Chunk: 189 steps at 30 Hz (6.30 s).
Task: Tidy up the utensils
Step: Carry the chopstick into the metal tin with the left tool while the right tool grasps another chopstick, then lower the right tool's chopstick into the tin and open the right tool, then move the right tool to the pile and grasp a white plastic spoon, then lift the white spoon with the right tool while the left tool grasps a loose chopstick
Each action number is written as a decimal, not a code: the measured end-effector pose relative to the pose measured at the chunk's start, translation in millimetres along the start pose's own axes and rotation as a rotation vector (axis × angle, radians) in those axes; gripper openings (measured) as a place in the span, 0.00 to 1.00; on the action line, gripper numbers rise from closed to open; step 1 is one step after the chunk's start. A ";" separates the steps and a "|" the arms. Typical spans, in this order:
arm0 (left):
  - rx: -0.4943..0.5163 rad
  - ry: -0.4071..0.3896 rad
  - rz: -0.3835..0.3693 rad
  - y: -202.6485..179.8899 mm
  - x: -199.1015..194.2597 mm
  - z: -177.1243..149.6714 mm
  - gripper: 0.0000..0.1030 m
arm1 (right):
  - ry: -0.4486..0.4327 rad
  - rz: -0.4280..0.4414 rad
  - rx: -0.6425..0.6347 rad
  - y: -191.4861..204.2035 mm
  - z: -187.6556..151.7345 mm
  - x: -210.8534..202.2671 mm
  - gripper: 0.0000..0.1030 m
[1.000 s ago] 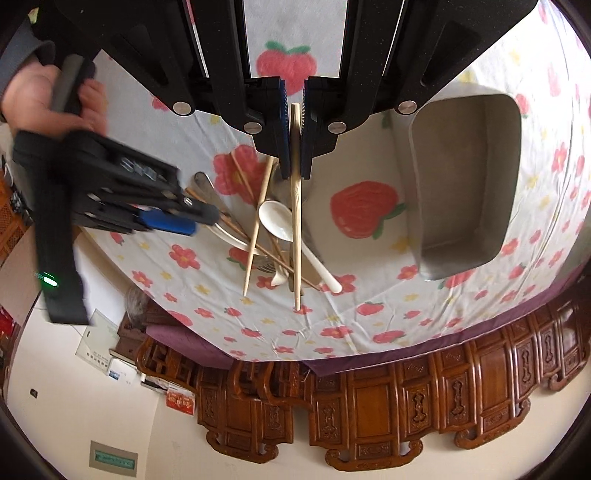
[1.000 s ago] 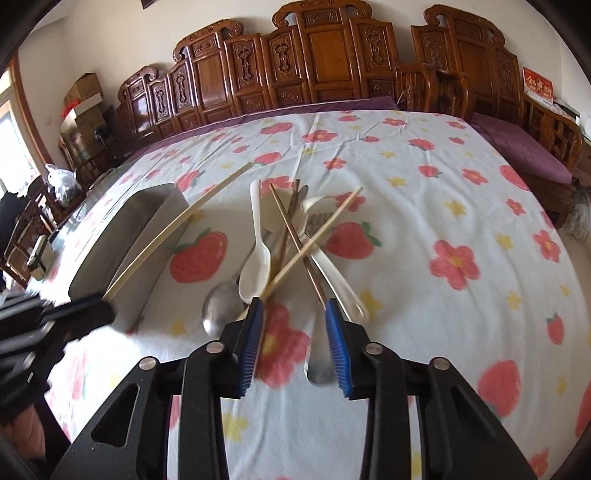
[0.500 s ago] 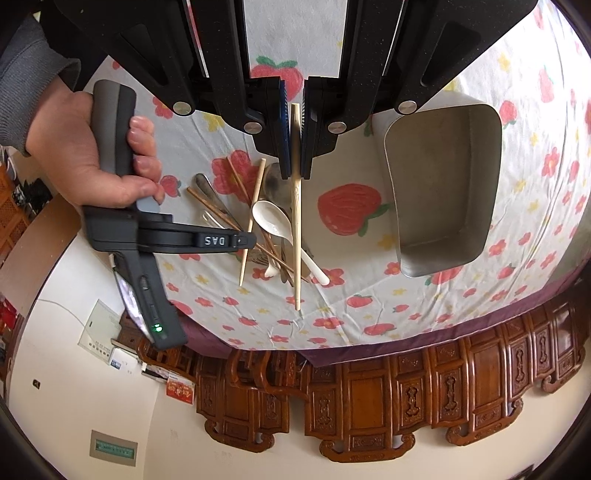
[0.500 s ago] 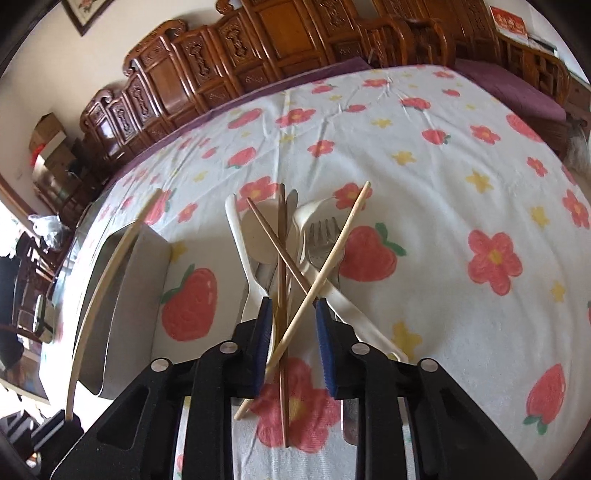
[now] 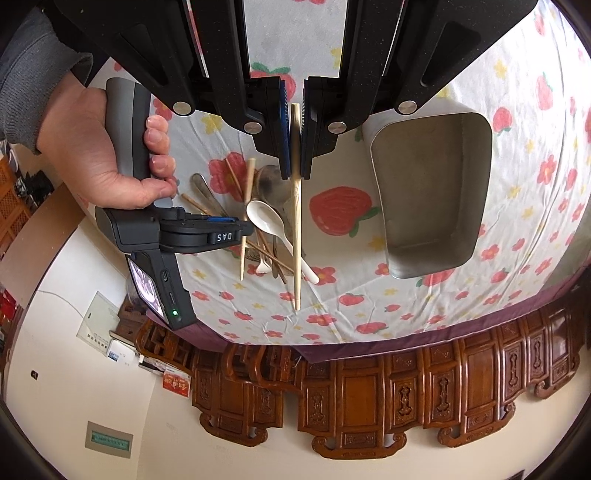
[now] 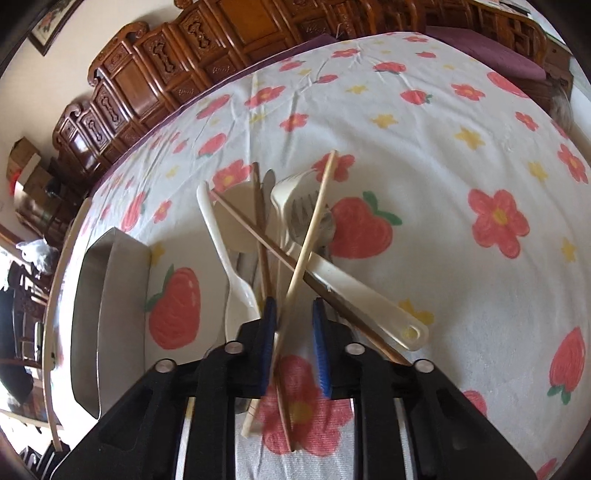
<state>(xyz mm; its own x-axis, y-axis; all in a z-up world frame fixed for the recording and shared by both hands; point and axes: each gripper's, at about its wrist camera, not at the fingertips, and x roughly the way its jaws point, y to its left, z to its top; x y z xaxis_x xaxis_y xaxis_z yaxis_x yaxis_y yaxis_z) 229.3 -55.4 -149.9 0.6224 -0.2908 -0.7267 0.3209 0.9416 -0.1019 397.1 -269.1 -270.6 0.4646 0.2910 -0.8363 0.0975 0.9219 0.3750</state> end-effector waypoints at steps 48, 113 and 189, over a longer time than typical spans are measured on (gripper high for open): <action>-0.201 -0.043 0.190 141.4 6.4 5.7 0.39 | -0.049 0.204 -0.405 161.3 -24.1 -64.1 0.06; -0.036 -0.083 0.090 58.4 -12.2 -1.3 0.45 | -0.141 -0.114 -0.500 8.2 -53.8 -88.9 0.26; 0.159 0.033 -0.042 -61.3 24.9 -48.9 0.45 | -0.189 -0.239 -0.393 -50.6 -35.9 -104.3 0.05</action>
<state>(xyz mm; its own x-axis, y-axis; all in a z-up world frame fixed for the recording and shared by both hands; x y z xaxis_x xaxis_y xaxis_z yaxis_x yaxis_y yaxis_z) 190.2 -112.1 -194.9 0.5831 -0.3210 -0.7463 0.4568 0.8892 -0.0255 312.1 -336.9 -216.6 0.6249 0.0420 -0.7796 -0.1013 0.9945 -0.0276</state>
